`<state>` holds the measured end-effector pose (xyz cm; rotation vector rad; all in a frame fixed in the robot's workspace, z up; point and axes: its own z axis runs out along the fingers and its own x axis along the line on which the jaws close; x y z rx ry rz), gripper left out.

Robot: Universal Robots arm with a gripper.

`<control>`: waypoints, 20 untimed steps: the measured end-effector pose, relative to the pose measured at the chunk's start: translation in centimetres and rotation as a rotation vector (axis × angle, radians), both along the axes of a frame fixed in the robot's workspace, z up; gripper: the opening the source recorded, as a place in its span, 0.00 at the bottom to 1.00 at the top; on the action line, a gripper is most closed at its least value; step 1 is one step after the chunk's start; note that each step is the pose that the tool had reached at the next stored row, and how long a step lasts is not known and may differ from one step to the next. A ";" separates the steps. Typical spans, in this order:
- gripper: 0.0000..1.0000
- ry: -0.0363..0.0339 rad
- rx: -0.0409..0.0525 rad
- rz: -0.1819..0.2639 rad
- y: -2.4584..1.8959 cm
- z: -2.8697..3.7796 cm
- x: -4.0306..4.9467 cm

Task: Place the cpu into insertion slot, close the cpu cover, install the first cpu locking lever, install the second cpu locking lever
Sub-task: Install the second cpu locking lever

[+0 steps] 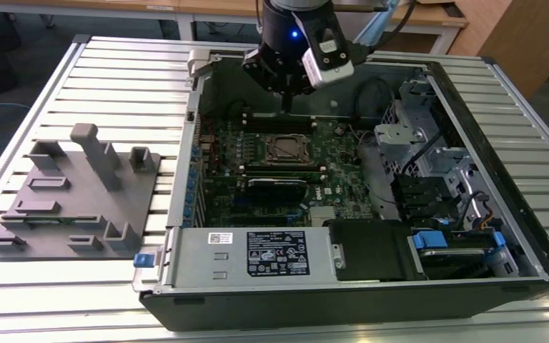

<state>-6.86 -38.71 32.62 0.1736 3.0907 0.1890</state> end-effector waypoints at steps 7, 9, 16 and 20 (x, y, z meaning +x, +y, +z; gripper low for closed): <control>0.11 0.0000 0.0001 0.000 -0.13 -0.28 0.00; 0.11 -0.0002 0.0003 0.000 -0.16 -0.42 0.00; 0.11 -0.0001 0.0001 0.000 -0.17 -1.16 0.00; 0.11 0.0000 -0.0001 0.000 -0.17 -1.40 0.00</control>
